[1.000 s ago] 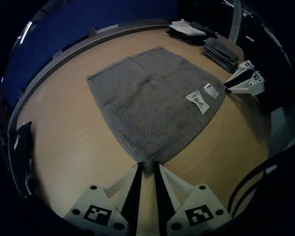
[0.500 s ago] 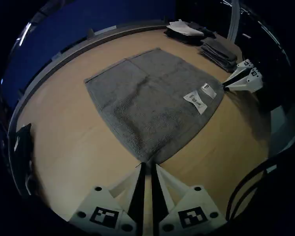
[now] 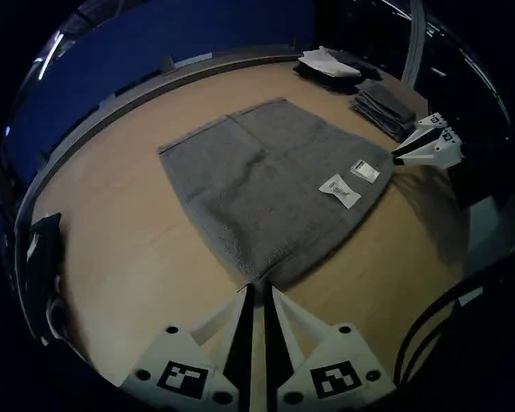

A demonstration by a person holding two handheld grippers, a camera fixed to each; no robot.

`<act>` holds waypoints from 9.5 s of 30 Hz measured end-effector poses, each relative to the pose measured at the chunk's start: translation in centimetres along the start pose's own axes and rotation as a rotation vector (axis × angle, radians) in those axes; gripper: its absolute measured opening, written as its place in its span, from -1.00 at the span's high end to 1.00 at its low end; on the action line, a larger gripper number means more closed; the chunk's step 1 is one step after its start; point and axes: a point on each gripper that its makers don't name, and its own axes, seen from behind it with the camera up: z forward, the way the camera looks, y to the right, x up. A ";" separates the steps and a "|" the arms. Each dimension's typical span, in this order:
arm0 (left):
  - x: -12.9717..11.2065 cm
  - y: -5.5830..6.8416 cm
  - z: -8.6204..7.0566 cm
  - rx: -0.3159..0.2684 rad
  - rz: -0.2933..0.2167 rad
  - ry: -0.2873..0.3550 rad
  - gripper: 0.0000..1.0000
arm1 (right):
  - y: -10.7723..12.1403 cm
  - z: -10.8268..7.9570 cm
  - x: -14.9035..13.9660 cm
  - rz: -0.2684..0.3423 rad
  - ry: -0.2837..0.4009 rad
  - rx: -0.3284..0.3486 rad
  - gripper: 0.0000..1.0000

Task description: Fold towel

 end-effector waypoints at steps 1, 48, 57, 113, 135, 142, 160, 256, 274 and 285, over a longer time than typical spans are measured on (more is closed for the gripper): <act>0.2 0.0 -0.3 0.001 -0.006 0.005 0.81 | -0.1 -0.3 0.2 0.001 0.006 -0.001 0.82; 5.2 1.0 -12.8 0.038 -0.140 0.133 0.81 | -2.3 -12.9 6.9 0.032 0.189 -0.036 0.83; 4.9 1.2 -12.1 0.029 -0.159 0.099 0.81 | -1.8 -11.7 6.6 0.045 0.168 -0.040 0.83; 5.8 -6.4 4.0 0.096 -0.180 -0.107 0.69 | 5.4 3.5 6.9 0.073 -0.036 -0.125 0.48; 7.1 -9.3 4.9 0.184 -0.211 -0.086 -0.12 | 8.9 4.9 7.7 0.049 -0.022 -0.249 -0.06; 7.7 -10.4 4.5 0.207 -0.227 -0.070 -0.75 | 9.5 4.5 8.7 0.060 0.007 -0.265 -0.39; 8.0 -10.4 0.6 0.225 -0.302 0.000 -0.83 | 9.2 2.0 8.9 0.074 0.055 -0.254 -0.91; -9.6 -8.9 -13.4 0.448 -0.589 0.107 -0.83 | 1.2 2.8 -0.9 0.080 -0.119 -0.016 0.95; -9.5 -8.8 -13.8 0.448 -0.589 0.109 -0.83 | 0.2 -0.1 5.9 0.022 0.010 0.001 0.97; -9.3 -8.9 -14.4 0.454 -0.593 0.120 -0.83 | -1.6 -0.3 10.9 -0.050 0.069 0.029 0.98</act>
